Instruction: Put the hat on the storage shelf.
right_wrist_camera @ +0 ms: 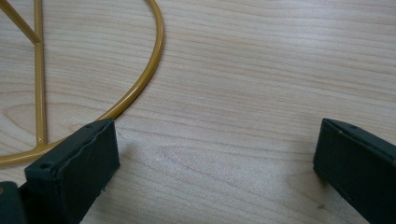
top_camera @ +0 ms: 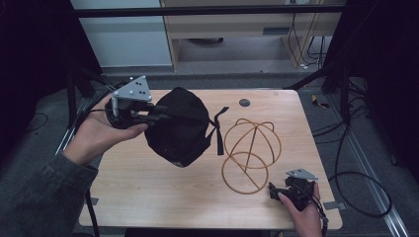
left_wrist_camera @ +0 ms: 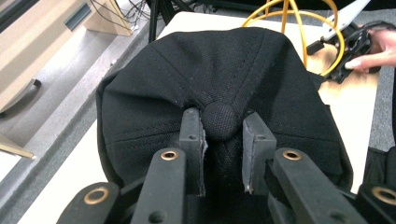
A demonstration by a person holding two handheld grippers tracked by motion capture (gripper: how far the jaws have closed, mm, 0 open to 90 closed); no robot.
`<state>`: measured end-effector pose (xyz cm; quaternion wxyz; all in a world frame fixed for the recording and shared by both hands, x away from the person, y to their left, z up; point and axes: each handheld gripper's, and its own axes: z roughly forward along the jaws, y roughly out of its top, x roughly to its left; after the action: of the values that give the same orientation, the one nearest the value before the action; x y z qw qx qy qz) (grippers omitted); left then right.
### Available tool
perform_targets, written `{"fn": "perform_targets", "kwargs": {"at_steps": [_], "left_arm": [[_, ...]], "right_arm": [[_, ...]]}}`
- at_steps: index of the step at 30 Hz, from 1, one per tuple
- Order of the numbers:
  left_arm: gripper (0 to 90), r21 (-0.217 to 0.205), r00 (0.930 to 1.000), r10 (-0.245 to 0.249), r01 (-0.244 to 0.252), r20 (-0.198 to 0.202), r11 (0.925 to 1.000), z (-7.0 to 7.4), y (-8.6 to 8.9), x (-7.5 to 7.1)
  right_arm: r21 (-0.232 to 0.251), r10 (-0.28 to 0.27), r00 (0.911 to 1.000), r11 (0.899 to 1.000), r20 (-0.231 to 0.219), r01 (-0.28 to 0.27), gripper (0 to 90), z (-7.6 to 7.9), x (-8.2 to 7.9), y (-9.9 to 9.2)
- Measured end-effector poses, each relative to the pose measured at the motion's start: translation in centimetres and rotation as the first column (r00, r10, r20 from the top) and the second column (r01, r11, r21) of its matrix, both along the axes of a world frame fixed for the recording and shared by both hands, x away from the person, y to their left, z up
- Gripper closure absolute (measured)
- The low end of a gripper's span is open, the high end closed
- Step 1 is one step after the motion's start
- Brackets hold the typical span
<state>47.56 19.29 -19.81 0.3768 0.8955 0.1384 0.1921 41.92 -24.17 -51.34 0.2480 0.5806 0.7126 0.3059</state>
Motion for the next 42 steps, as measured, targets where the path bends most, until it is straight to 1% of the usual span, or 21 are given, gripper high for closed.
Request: {"fn": "perform_targets", "kwargs": {"at_steps": [4,11,15,17,18,20,24,29,31,33,34,35,36,38,42], "left_arm": [[73.3,-0.005,0.9998,-0.011,0.011,0.015,0.9999,1.0,-0.8,-0.3],[73.3,-0.009,0.9988,-0.035,0.035,0.035,0.9993,2.2,-2.4,-0.6],[73.3,0.007,0.9966,-0.059,0.059,0.057,0.9982,2.8,-3.6,-1.0],[73.3,0.009,0.9951,-0.071,0.07,0.069,0.9975,3.1,-4.0,-0.9],[73.3,0.003,0.9948,-0.073,0.073,0.071,0.9973,3.2,-4.3,-0.5],[73.4,-0.008,0.9948,-0.078,0.079,0.066,0.9969,3.3,-4.7,0.3],[73.4,-0.001,0.9936,-0.096,0.096,0.06,0.9954,3.3,-5.9,1.2],[73.4,0.009,0.9899,-0.125,0.125,0.066,0.9921,3.7,-7.1,1.1],[73.5,0.012,0.9901,-0.124,0.123,0.067,0.9923,3.8,-7.4,1.1],[73.5,0.006,0.9904,-0.121,0.121,0.067,0.9926,3.9,-7.7,1.0],[73.5,0.001,0.9904,-0.119,0.12,0.07,0.9928,4.1,-7.9,0.9],[73.5,0.006,0.9895,-0.123,0.123,0.076,0.9924,4.3,-8.1,0.7],[73.5,0.003,0.9892,-0.121,0.122,0.082,0.9926,4.5,-8.2,0.5],[73.5,0.001,0.9895,-0.119,0.119,0.083,0.9929,4.6,-8.6,0.3],[73.6,0.007,0.9901,-0.121,0.121,0.071,0.9926,4.5,-9.2,0.4]], "right_arm": [[-0.002,0.002,1.0,1.0,0.001,-0.002,0.3,0.0,0.0,0.0],[-0.003,0.002,1.0,1.0,0.002,-0.002,0.4,0.0,0.0,0.0],[-0.003,0.002,1.0,1.0,0.001,-0.002,0.4,0.0,0.0,0.0],[-0.003,0.0,1.0,1.0,0.001,0.0,0.4,0.0,0.0,0.0],[-0.004,0.0,1.0,1.0,0.002,0.0,0.4,0.0,0.0,0.0],[-0.002,-0.001,1.0,1.0,0.001,0.001,0.4,0.0,0.0,0.0],[-0.003,-0.002,1.0,1.0,0.0,0.002,0.4,0.0,0.1,0.0],[-0.002,-0.011,0.9999,1.0,0.003,0.011,0.4,0.0,0.2,0.1],[-0.002,-0.009,1.0,1.0,0.002,0.009,0.4,0.0,0.3,0.1],[-0.002,-0.009,1.0,1.0,0.002,0.009,0.3,0.0,0.3,0.1],[-0.002,-0.01,0.9999,1.0,0.002,0.01,0.4,0.0,0.3,0.1],[-0.002,-0.01,1.0,1.0,0.002,0.01,0.3,0.0,0.3,0.1],[-0.002,-0.01,1.0,1.0,0.002,0.01,0.4,0.0,0.3,0.1],[-0.002,-0.01,1.0,1.0,0.002,0.01,0.4,0.0,0.3,0.1],[-0.002,-0.01,1.0,1.0,0.002,0.01,0.4,0.0,0.3,0.1]]}}
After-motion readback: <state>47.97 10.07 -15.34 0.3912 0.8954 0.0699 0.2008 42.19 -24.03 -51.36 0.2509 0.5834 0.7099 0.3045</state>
